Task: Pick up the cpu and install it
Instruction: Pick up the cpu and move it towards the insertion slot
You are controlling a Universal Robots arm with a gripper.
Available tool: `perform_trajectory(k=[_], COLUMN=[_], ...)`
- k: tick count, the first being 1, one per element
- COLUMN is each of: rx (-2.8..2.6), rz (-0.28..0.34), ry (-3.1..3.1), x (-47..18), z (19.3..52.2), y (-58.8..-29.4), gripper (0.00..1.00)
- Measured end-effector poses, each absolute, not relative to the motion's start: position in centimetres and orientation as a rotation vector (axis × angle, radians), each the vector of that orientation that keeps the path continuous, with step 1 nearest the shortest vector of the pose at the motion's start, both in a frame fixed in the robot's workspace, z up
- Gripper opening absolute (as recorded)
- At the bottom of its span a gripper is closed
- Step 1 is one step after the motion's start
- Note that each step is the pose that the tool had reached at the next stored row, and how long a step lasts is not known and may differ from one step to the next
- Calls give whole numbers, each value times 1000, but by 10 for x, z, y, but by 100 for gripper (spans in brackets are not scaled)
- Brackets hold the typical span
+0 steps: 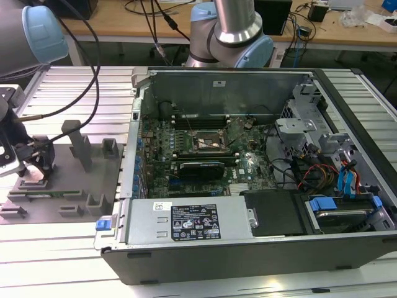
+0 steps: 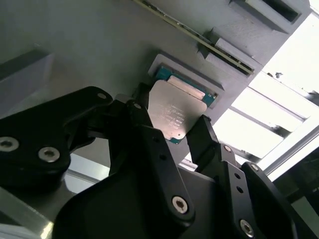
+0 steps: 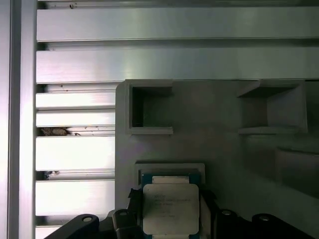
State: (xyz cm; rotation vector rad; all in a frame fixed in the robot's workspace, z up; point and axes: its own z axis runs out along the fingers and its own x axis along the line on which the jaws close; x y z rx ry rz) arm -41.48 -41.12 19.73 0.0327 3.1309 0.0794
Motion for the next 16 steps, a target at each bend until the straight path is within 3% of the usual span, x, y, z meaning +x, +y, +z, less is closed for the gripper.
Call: perform_trajectory(k=[16], rx=[33], rz=[70], ry=[3131], x=[-415], z=[226], y=[-411], gripper=[55])
